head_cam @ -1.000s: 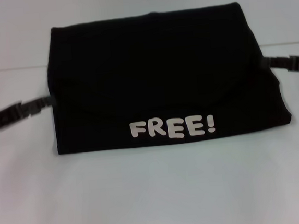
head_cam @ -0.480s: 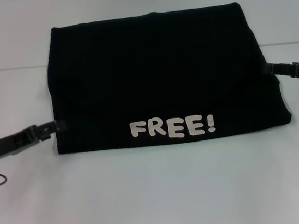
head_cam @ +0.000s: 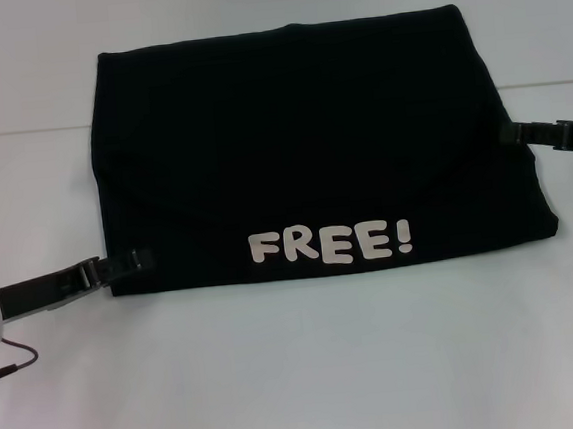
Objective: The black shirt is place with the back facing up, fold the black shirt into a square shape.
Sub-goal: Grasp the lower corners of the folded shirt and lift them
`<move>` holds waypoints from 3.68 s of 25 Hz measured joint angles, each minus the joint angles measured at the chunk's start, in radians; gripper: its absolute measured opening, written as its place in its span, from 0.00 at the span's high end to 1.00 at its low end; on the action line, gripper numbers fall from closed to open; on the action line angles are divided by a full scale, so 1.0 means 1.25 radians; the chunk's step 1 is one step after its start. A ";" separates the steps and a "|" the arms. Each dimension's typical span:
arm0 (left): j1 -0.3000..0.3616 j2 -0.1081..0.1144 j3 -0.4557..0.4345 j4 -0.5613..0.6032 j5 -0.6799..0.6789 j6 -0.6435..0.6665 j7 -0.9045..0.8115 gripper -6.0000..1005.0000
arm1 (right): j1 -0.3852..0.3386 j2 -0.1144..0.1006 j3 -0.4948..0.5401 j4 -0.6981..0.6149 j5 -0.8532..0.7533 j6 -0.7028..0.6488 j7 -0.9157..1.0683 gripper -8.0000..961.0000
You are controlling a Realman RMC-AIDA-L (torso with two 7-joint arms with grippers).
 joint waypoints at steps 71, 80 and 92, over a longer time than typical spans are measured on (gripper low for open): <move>-0.018 0.008 0.022 0.020 0.042 -0.013 0.028 0.98 | -0.001 -0.015 -0.069 0.052 -0.169 0.049 0.073 0.40; -0.018 0.008 0.022 0.019 0.042 -0.016 0.034 0.98 | -0.011 -0.016 -0.070 0.047 -0.166 0.041 0.070 0.69; 0.014 0.008 0.010 0.058 0.043 0.094 0.026 0.98 | -0.078 -0.036 -0.061 0.043 -0.100 -0.059 -0.004 0.96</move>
